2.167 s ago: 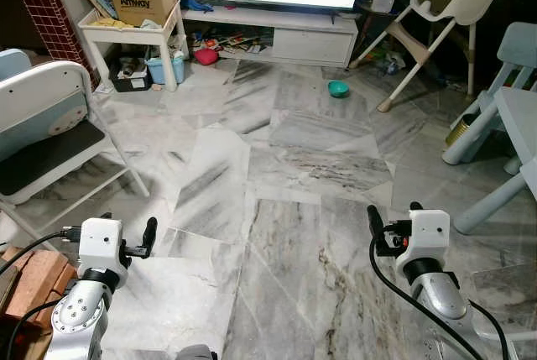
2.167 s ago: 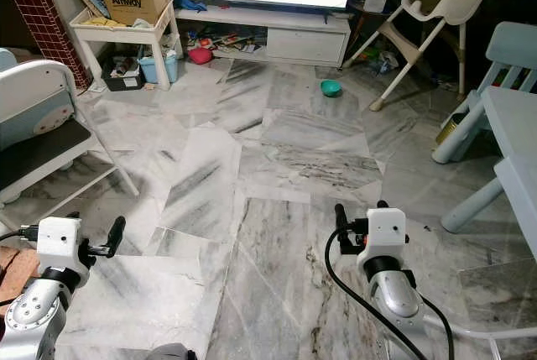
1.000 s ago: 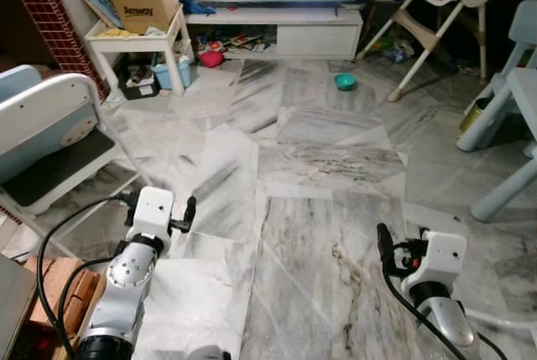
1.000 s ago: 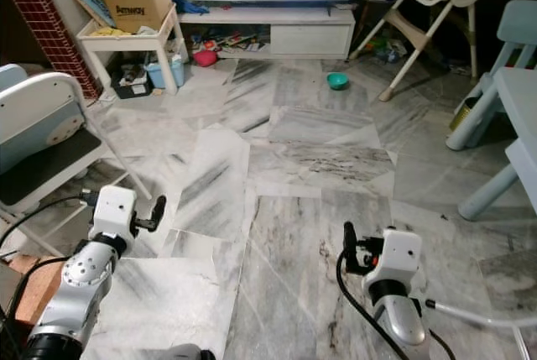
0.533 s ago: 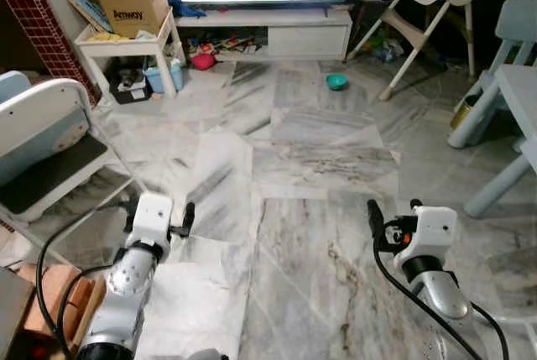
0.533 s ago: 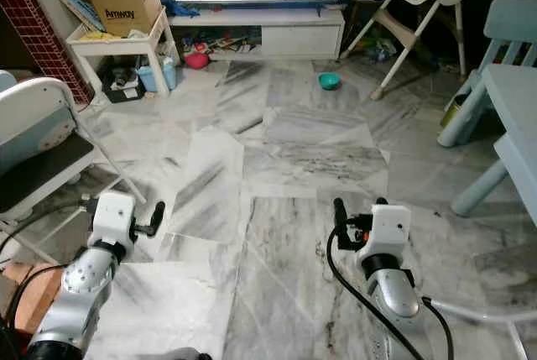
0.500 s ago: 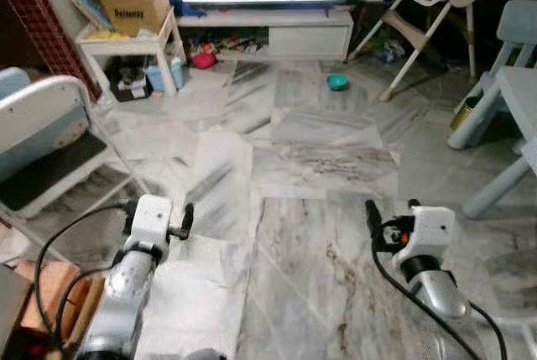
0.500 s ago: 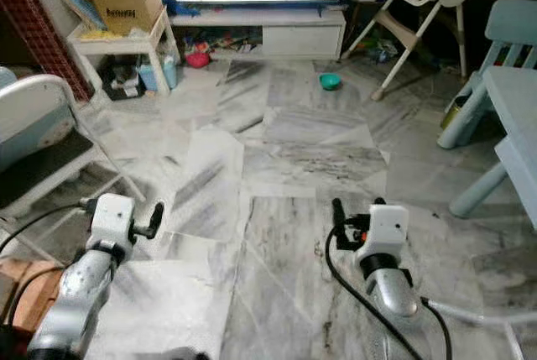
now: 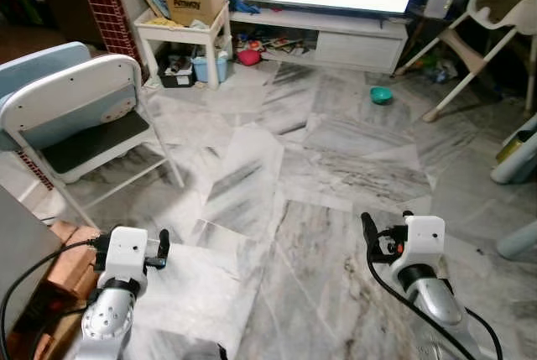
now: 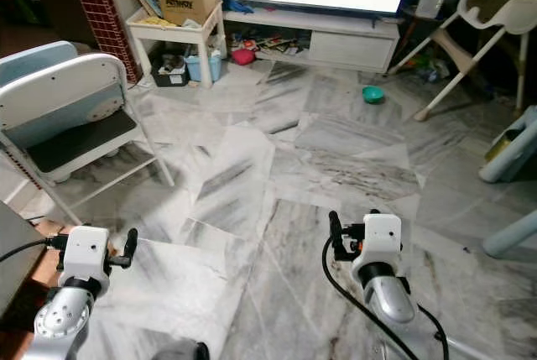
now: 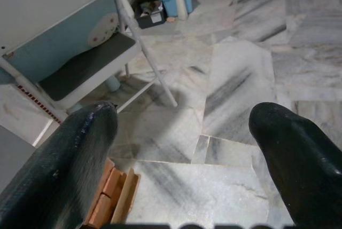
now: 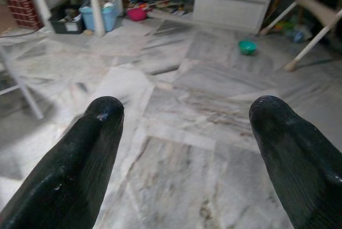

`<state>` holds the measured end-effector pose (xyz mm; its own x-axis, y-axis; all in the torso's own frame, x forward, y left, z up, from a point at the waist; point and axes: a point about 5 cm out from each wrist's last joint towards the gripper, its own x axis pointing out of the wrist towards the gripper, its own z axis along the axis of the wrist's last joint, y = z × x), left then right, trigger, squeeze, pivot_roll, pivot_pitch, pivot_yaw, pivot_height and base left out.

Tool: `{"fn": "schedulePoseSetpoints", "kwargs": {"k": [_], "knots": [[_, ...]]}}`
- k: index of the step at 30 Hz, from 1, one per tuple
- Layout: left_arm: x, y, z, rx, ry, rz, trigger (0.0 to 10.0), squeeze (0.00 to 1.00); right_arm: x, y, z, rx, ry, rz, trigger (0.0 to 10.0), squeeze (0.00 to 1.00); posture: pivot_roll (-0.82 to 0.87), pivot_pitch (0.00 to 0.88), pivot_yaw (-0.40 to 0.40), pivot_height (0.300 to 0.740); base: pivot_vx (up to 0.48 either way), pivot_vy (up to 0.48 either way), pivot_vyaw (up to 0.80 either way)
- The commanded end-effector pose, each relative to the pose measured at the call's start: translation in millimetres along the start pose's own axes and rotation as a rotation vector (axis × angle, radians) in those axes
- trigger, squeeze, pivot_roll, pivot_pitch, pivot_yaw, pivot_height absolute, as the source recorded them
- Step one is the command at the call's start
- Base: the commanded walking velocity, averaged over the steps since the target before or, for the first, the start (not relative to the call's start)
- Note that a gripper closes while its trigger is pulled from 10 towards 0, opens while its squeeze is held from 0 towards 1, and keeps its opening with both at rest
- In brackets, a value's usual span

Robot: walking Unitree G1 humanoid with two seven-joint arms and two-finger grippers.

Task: Restocking fridge

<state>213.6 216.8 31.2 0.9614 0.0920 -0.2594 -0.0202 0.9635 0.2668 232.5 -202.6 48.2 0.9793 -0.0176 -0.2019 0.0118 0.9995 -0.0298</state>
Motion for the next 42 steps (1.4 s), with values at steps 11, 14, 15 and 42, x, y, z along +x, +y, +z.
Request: {"fn": "schedulePoseSetpoints", "kwargs": {"k": [11, 14, 15, 42], "knots": [[7.3, 2.8, 5, -0.093, -0.001, 0.055, 10.0, 0.0, 6.0, 3.0, 0, 0.035, -0.008, -0.014, 10.0, 0.0, 0.02, 0.0, -0.046, 0.74, 0.0, 0.0, 0.0], [9.5, -0.4, 7, -0.08, 0.0, 0.042, 10.0, 0.0, 12.4, 5.5, 4, 0.053, -0.015, -0.011, 10.0, 0.0, 0.03, 0.0, -0.044, 0.74, 0.0, 0.0, 0.0], [9.6, -0.8, 7, -0.08, -0.001, 0.041, 10.0, 0.0, 12.7, 5.9, 4, 0.055, -0.016, -0.008, 10.0, 0.0, 0.03, 0.0, -0.044, 0.74, 0.0, 0.0, 0.0], [19.7, 1.7, 12, -0.051, -0.011, 0.039, 10.0, 0.0, 18.3, 10.8, 6, 0.048, -0.027, -0.005, 10.0, 0.0, 0.02, 0.0, -0.037, 0.74, -0.171, 0.304, 0.0]]}}
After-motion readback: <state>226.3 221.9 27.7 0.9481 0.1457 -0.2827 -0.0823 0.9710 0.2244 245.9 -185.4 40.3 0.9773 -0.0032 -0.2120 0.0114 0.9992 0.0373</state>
